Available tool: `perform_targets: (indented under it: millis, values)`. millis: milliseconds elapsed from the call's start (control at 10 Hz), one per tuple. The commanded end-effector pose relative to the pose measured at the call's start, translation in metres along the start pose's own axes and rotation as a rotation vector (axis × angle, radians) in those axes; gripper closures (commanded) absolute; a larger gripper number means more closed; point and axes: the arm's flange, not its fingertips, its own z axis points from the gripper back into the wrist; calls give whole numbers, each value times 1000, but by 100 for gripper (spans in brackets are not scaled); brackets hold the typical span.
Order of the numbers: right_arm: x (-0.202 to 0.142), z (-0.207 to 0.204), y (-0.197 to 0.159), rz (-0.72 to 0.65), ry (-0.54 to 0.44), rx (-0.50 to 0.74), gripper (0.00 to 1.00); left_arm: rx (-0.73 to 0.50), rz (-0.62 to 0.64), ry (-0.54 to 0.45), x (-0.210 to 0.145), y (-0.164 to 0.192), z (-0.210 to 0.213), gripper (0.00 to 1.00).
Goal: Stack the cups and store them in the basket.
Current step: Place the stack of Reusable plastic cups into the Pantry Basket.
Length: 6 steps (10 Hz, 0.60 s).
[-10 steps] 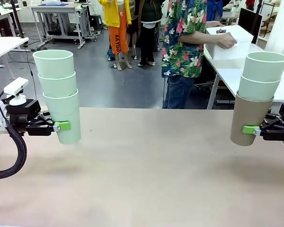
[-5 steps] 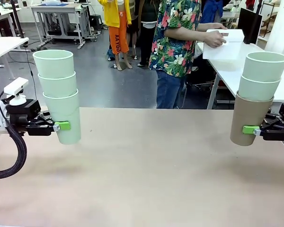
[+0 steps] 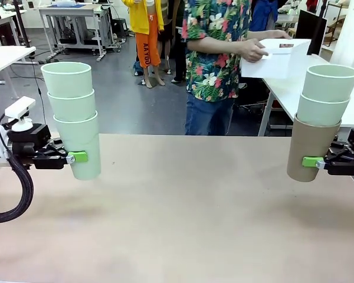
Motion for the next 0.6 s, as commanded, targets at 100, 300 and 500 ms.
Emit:
perform_targets:
  millis: [100,300,500]
  values:
    - [4,0,-1,7,-11,-13,16,-3,-9,-6,4,-1,-1,15]
    - [4,0,-1,7,-11,-13,16,-3,-9,-6,4,-1,-1,15]
    - [4,0,-1,7,-11,-13,16,-3,-9,-6,4,-1,-1,15]
